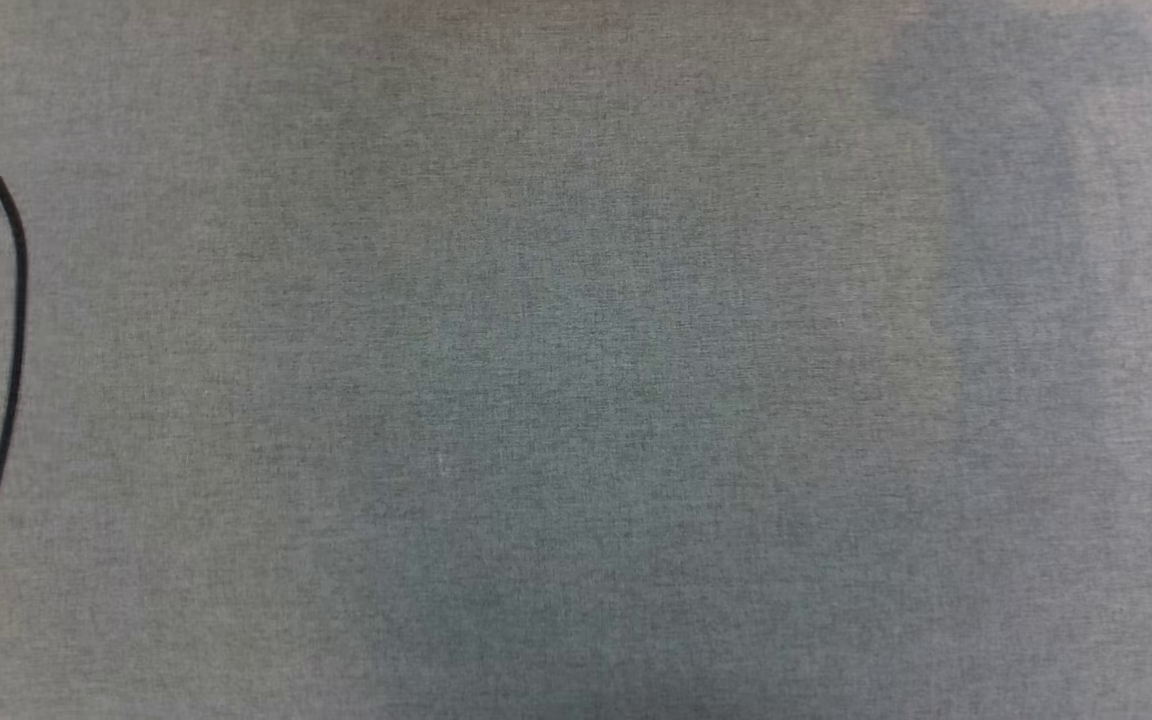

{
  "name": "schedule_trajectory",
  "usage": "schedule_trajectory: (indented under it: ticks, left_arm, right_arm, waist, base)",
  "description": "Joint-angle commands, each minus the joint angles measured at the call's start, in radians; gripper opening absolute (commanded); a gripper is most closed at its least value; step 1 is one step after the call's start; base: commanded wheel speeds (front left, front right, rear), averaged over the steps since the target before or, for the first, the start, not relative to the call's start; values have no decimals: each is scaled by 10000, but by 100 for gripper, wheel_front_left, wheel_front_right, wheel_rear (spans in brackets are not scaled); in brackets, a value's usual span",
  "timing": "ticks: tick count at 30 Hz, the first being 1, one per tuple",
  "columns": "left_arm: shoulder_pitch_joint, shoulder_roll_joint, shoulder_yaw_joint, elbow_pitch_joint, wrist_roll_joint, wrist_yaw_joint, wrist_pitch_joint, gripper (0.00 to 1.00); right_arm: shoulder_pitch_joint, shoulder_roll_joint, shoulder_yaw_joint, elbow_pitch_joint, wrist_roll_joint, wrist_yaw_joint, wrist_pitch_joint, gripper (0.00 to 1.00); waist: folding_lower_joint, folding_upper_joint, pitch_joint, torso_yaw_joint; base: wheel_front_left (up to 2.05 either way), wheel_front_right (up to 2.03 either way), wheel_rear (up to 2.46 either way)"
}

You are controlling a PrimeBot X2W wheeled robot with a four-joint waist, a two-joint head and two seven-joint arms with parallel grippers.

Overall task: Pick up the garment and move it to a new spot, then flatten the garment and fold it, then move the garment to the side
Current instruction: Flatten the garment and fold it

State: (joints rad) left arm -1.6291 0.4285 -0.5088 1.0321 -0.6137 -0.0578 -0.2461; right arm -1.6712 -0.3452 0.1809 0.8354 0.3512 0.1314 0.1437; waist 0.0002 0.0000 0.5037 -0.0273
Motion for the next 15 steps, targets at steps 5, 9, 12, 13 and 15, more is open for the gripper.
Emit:
schedule_trajectory:
  ticks: [5, 9, 12, 13, 15]
  left_arm:
    - [1124, -326, 58, 378, -427, -365, -94, 0]
    - [2213, -594, 91, 465, -746, -558, -127, 0]
    - [3289, -849, 72, 405, -969, -646, -143, 0]
    - [3753, -957, 59, 342, -1080, -672, -146, 0]
    - [4609, -1131, 112, 211, -1387, -703, -150, 0]
  right_arm:
    - [1151, -77, 989, -96, 908, -7, -281, 0]
    - [2474, -281, 1723, -432, 1636, -7, -484, 0]
    - [3692, -438, 2086, -769, 2113, -7, -725, 0]
    - [4186, -494, 2175, -924, 2299, -7, -815, 0]
    - [5111, -652, 2262, -1195, 2605, -7, -952, 0]
  waist:
    - [-2, 0, 66, 177]
    - [-2, 0, -146, 289]
    - [-2, 0, -479, 372]
    - [-2, 0, -617, 394]
    - [-2, 0, -876, 456]
  base:
    - [0, 0, 0]
    - [0, 0, 0]
    - [0, 0, 0]
    - [0, 0, 0]
    - [0, 0, 0]
